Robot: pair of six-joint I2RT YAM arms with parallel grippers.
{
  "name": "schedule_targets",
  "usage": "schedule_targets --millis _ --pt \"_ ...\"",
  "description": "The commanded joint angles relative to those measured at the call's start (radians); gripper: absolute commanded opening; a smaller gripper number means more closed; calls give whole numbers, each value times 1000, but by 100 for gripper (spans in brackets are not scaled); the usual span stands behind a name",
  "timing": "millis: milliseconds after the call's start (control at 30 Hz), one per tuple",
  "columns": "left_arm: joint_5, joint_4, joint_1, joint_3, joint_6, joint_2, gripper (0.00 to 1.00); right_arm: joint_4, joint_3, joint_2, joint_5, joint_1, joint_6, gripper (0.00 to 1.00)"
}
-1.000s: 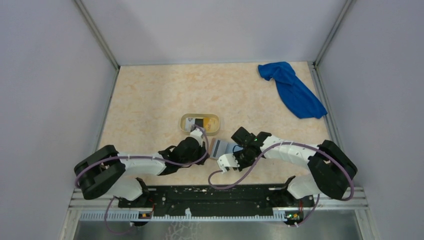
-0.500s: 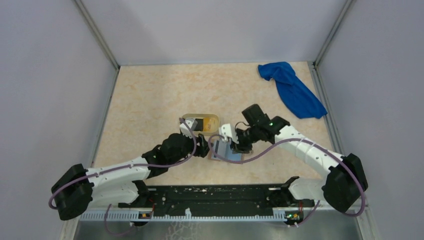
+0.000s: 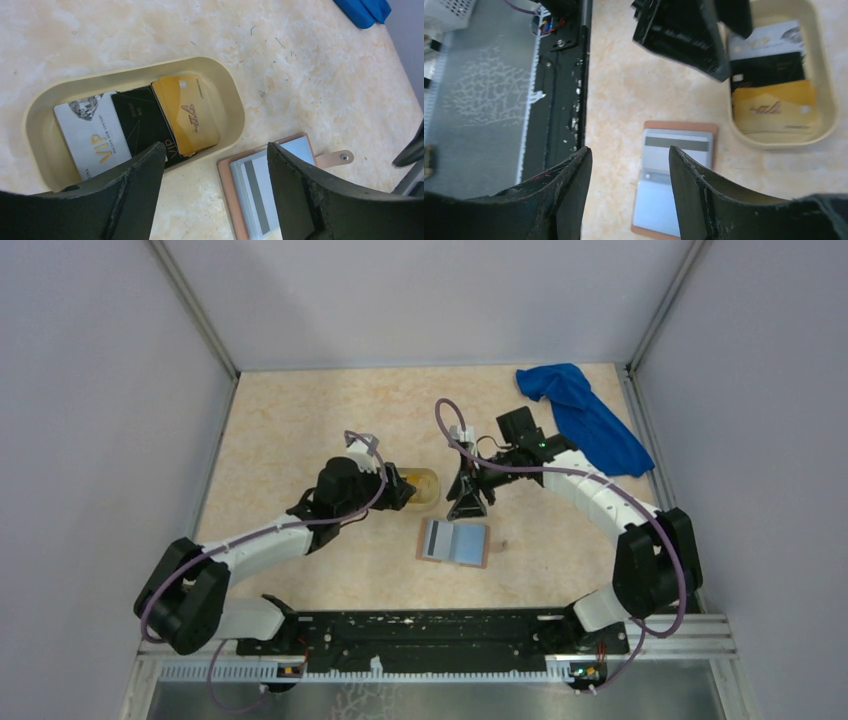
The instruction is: Put the credit cards into the card holder
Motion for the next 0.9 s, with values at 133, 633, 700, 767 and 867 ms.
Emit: schedule_targets --millis 133,633,700,767,867 --pt "242 112 132 76 -118 198 78 81 -51 2 -65 -27 97 57" --pt "217 -35 139 239 -128 409 70 57 -40 -10 45 -34 74 57" --pt "219 -34 139 243 -130 417 70 56 -40 -13 46 -35 71 57" --pt "230 -32 139 248 -130 425 70 54 -40 -15 48 -34 70 57" --pt "260 -28 139 259 -133 440 70 53 -40 -16 48 -34 66 57"
